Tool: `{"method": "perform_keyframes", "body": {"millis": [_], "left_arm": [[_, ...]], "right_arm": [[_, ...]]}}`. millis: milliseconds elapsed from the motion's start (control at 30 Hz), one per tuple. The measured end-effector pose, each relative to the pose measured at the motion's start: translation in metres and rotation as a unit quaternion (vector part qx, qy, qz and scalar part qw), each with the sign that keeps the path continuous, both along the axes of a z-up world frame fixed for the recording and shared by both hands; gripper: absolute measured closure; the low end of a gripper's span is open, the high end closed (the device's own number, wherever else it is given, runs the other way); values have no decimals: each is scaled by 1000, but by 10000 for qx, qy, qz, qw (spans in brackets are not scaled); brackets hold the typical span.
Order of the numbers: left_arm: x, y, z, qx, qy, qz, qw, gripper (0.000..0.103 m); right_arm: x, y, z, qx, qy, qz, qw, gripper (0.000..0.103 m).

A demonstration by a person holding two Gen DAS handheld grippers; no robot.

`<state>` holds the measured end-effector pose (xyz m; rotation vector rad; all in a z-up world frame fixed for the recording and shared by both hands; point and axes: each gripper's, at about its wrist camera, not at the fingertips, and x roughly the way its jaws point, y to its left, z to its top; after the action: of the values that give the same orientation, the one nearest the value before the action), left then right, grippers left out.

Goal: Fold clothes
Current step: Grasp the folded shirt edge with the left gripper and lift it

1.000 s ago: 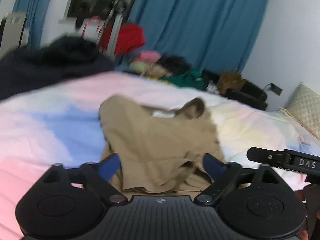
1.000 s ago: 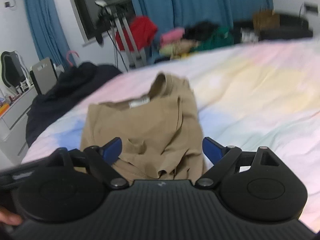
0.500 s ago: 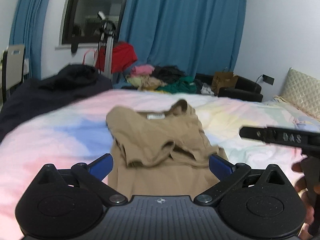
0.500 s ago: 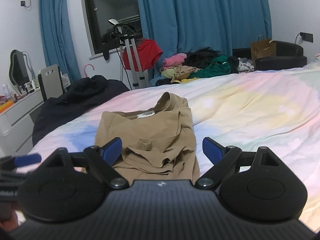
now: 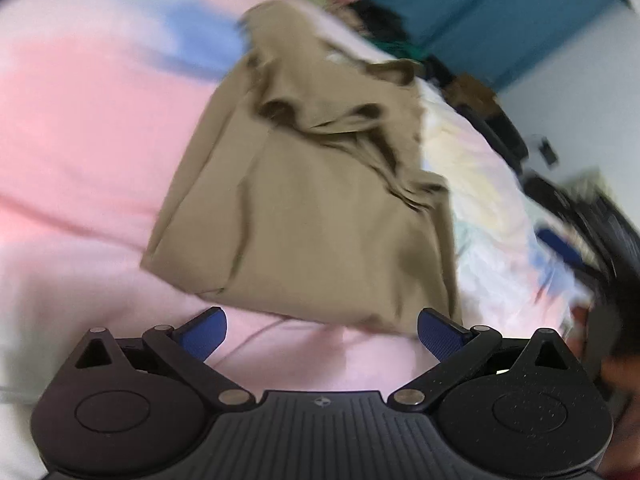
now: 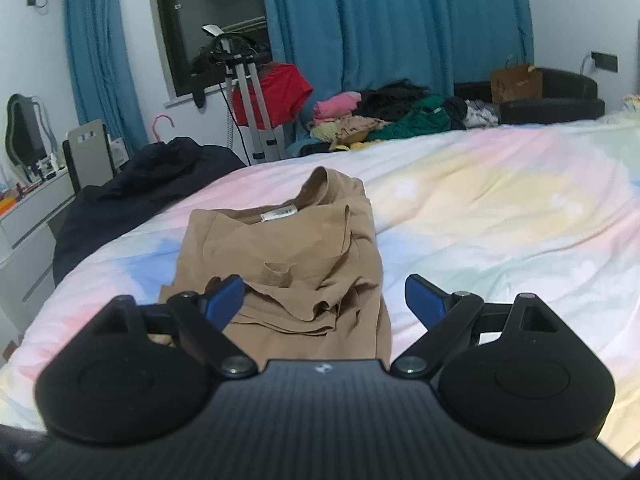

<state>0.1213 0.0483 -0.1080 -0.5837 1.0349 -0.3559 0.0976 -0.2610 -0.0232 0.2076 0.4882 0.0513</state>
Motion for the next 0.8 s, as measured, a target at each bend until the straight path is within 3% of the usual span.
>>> {"method": "perform_keyframes", "body": {"millis": [67, 133, 333, 433, 500, 567, 667, 800], "left_arm": [[11, 16, -16, -536, 251, 365, 9976, 2], [14, 27, -20, -918, 205, 654, 9934, 2], [3, 36, -2, -1427, -606, 784, 9848, 5], [5, 32, -7, -1272, -472, 776, 9877, 6], [11, 26, -17, -1035, -130, 789, 9914, 19], [14, 23, -23, -810, 12, 800, 9935, 24], [14, 15, -18, -541, -211, 696, 9959, 25], [13, 8, -13, -138, -433, 724, 9963, 48]], "right_arm": [[2, -2, -2, 61, 49, -69, 9999, 14], [3, -4, -4, 142, 99, -145, 9997, 14], [7, -14, -10, 422, 283, -294, 9983, 14], [8, -19, -13, 579, 359, -370, 9970, 14], [10, -20, -15, 649, 435, -394, 9962, 14], [12, -20, -19, 698, 527, -394, 9954, 14], [14, -18, -22, 724, 619, -344, 9949, 14], [13, -13, -21, 588, 581, -283, 9962, 14]]}}
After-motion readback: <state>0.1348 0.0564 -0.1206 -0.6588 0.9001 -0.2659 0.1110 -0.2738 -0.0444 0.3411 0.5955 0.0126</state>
